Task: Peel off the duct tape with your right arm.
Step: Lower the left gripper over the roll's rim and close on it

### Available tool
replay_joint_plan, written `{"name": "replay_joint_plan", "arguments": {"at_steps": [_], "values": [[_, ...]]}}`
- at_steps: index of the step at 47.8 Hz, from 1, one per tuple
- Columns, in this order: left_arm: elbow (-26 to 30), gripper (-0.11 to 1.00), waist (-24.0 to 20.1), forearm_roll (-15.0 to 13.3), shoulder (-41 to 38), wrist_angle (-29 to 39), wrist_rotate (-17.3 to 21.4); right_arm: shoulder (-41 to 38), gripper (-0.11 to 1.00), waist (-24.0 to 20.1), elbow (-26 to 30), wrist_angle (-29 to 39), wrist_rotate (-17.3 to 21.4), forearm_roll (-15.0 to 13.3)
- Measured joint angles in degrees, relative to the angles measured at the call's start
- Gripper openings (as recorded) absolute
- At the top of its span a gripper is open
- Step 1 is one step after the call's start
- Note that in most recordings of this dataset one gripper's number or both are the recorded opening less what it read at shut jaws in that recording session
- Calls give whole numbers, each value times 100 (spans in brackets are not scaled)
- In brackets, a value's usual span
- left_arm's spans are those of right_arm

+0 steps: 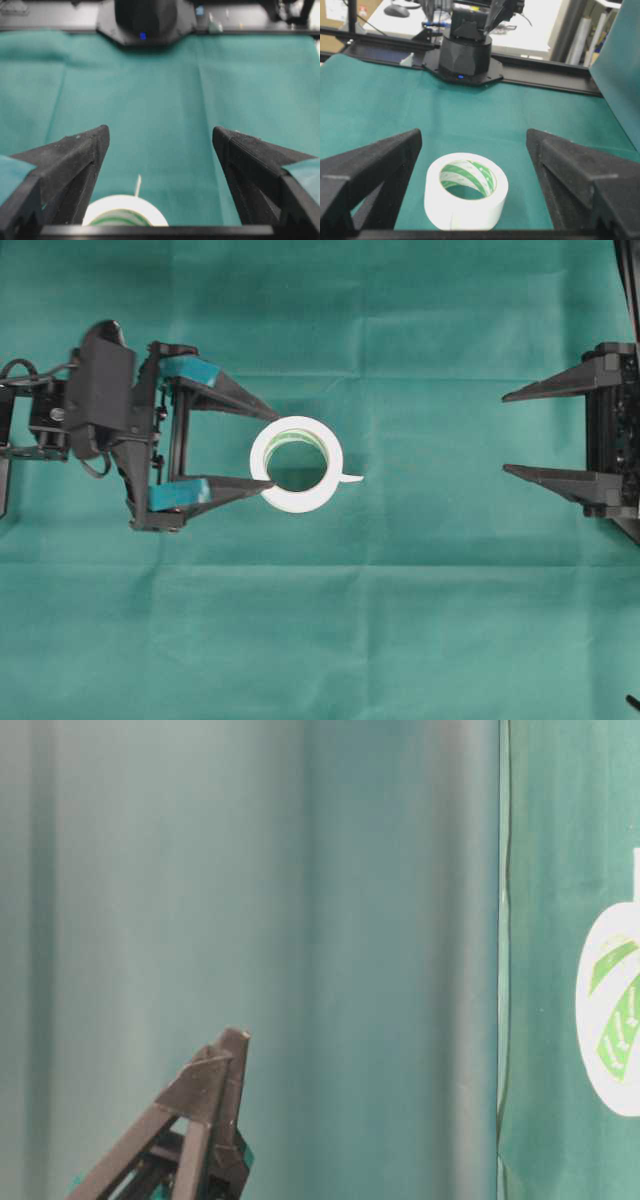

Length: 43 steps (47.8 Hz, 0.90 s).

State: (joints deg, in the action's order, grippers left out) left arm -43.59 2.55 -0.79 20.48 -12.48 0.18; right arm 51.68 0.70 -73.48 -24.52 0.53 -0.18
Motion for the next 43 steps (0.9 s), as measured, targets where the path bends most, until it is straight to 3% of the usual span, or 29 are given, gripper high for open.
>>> {"name": "replay_joint_plan", "arguments": {"at_steps": [30,43], "values": [[1872,96,141,-18,-1002,4263,0,0,81,0,0,0,9,0],[2329,96,176,-18,-1415,4922,26,0,81,0,0,0,9,0]]}}
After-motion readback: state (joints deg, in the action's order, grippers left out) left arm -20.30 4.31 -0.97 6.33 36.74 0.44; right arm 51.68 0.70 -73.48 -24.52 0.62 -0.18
